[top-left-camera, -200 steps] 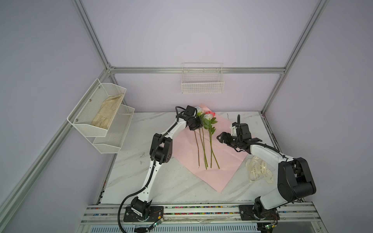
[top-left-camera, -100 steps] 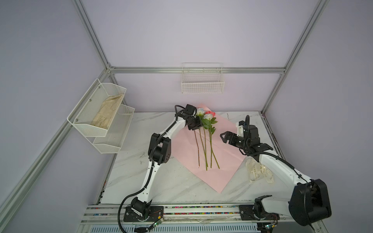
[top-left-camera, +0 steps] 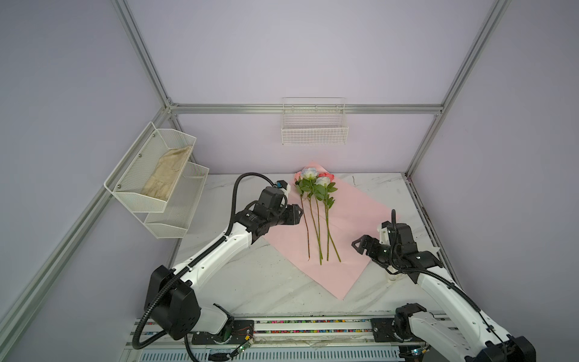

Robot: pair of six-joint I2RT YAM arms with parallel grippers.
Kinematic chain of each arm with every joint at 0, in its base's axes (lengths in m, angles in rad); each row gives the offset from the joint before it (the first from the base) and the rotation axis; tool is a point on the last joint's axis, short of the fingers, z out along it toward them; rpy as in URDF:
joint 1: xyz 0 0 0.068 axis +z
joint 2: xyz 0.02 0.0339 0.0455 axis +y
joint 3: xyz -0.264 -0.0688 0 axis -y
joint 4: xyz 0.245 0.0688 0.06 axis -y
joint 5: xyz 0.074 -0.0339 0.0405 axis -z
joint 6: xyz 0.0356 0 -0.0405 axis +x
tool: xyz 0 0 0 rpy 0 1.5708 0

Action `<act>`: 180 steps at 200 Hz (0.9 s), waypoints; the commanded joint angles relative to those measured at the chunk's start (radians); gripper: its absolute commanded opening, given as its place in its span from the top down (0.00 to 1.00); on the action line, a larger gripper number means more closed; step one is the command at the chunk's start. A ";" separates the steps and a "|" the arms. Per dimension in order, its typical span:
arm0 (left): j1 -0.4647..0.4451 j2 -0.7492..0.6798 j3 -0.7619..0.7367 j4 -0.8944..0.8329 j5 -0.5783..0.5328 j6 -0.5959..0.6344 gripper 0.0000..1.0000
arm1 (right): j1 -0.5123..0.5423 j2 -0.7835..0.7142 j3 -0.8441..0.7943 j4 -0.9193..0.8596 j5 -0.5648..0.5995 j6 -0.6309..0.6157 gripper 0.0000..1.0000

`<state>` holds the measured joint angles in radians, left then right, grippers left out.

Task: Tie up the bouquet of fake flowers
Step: 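Release the rose and draw both grippers back toward the robot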

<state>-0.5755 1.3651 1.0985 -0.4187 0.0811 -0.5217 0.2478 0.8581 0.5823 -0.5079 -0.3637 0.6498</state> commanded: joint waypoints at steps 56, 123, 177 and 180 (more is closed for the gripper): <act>-0.030 -0.330 -0.364 0.153 -0.209 0.055 0.21 | 0.002 -0.098 -0.256 0.049 -0.280 0.139 0.21; -0.029 -0.470 -0.465 0.209 -0.291 0.115 0.00 | 0.012 0.041 -0.371 0.360 -0.460 0.204 0.22; -0.027 -0.409 -0.478 0.294 -0.070 0.154 0.00 | 0.013 0.080 -0.332 0.566 -0.510 0.311 0.21; -0.027 -0.399 -0.475 0.301 -0.050 0.158 0.00 | 0.014 0.080 -0.328 0.580 -0.508 0.323 0.21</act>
<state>-0.6056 0.9237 0.6586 -0.2245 -0.1196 -0.4149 0.2573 0.9295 0.2222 -0.0837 -0.8387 0.8772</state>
